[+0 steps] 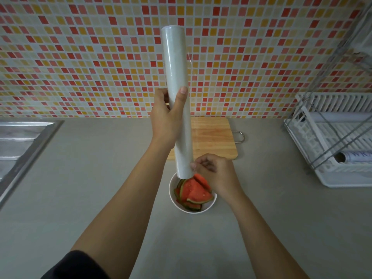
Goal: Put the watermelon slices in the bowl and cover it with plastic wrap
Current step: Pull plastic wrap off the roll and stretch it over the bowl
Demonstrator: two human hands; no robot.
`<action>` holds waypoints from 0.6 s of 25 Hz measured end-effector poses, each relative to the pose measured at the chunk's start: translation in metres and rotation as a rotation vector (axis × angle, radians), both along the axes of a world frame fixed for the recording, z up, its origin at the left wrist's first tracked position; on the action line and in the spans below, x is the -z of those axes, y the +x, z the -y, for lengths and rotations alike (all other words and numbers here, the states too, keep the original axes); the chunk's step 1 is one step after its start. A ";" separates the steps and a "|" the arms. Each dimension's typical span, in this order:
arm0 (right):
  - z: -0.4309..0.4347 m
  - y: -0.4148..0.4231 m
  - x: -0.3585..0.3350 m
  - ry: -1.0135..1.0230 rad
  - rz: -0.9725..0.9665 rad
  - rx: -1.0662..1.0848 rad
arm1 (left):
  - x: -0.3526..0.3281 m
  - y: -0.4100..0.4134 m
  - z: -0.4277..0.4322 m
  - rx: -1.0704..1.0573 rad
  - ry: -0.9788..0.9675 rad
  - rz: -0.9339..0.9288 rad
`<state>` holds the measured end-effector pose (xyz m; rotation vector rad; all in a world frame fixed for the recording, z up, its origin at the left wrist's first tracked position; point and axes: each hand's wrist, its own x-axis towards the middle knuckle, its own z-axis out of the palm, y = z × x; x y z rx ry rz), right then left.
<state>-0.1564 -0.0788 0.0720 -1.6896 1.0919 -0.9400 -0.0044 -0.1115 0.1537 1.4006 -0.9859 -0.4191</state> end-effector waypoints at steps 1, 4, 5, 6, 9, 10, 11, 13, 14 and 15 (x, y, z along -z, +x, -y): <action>0.003 -0.004 -0.001 -0.003 -0.009 -0.004 | -0.001 0.001 -0.001 0.003 0.001 0.003; 0.009 -0.020 -0.001 0.012 -0.051 -0.047 | -0.001 0.003 -0.003 0.005 0.013 0.004; 0.008 -0.023 -0.001 0.045 -0.056 -0.103 | 0.000 0.003 -0.003 0.007 0.023 0.019; 0.006 -0.026 -0.001 0.097 -0.052 -0.170 | 0.001 0.003 -0.004 0.015 0.036 0.032; 0.002 -0.028 -0.002 0.239 0.058 -0.214 | 0.007 0.002 -0.006 0.048 0.087 0.020; 0.003 -0.023 -0.007 0.245 0.124 -0.144 | 0.009 0.000 -0.007 0.066 0.108 0.002; 0.006 -0.014 -0.012 0.237 0.179 -0.056 | 0.012 -0.003 -0.008 0.087 0.132 -0.010; 0.015 0.007 -0.029 0.198 0.216 0.093 | 0.019 -0.011 -0.013 0.109 0.186 -0.007; 0.018 0.018 -0.037 0.163 0.201 0.137 | 0.023 -0.015 -0.016 0.108 0.198 -0.006; 0.021 0.026 -0.042 0.108 0.174 0.168 | 0.026 -0.017 -0.018 0.105 0.196 -0.015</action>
